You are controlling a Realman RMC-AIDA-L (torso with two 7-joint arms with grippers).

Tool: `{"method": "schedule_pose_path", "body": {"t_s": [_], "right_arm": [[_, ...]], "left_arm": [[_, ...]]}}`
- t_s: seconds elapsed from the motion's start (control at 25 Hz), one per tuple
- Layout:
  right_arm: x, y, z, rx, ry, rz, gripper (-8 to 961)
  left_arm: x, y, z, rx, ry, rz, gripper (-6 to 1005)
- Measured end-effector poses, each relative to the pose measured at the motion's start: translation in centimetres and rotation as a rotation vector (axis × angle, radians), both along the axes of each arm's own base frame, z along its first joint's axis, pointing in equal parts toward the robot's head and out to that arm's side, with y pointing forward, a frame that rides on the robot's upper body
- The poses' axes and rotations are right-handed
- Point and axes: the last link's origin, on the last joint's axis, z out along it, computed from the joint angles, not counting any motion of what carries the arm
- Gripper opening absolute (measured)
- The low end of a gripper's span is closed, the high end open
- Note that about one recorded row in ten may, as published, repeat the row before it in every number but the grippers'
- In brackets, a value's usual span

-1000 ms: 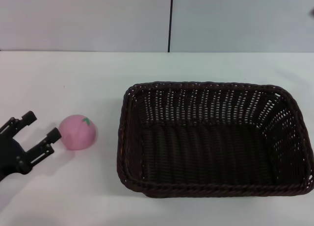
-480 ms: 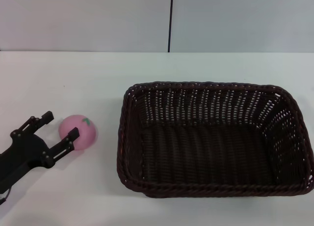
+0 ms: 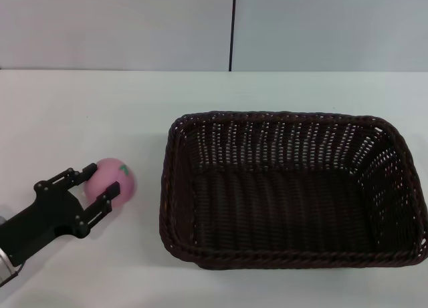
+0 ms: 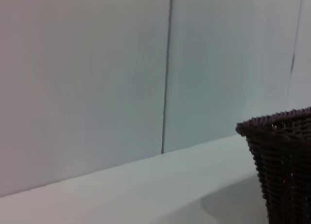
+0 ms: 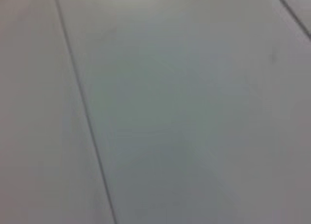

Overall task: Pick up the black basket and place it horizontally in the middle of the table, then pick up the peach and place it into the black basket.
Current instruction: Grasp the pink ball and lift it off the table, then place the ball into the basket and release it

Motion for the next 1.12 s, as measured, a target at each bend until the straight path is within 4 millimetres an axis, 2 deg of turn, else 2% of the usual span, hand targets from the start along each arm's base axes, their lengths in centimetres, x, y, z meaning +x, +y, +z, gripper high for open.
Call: {"method": "schedule_pose_path", "body": {"t_s": [0.32, 0.52, 0.64, 0.76, 0.88, 0.96, 1.0, 1.04, 1.08, 1.12], "right_arm": [[0.7, -0.3, -0.1, 0.017, 0.039, -0.055, 556], [0.8, -0.4, -0.4, 0.013, 0.044, -0.07, 557], [0.8, -0.4, -0.5, 0.015, 0.039, -0.073, 557], [0.6, -0.2, -0.7, 0.014, 0.041, -0.071, 557], [0.4, 0.0, -0.9, 0.006, 0.05, -0.064, 557], [0.3, 0.1, -1.0, 0.004, 0.054, -0.057, 557], [0.2, 0.2, -1.0, 0.002, 0.054, -0.05, 557], [0.2, 0.2, -1.0, 0.002, 0.054, -0.05, 557], [0.1, 0.3, -1.0, 0.0, 0.054, -0.046, 557], [0.0, 0.3, -1.1, -0.002, 0.054, -0.042, 557]], "left_arm": [[0.0, 0.0, 0.2, 0.04, 0.015, -0.01, 547], [-0.2, 0.1, 0.8, 0.079, 0.0, 0.004, 351], [0.2, 0.9, 2.5, 0.156, -0.075, 0.007, 216], [0.5, 1.0, 2.9, 0.167, -0.096, -0.008, 188], [3.3, 2.3, 4.1, 0.159, -0.215, -0.143, 163], [3.3, 2.3, 4.1, 0.159, -0.215, -0.143, 148], [5.3, 2.9, 4.0, 0.106, -0.29, -0.222, 140], [5.3, 2.9, 4.0, 0.106, -0.29, -0.222, 133], [6.6, 3.0, 3.7, 0.065, -0.329, -0.284, 125], [6.6, 3.0, 3.7, 0.065, -0.329, -0.284, 117]]}}
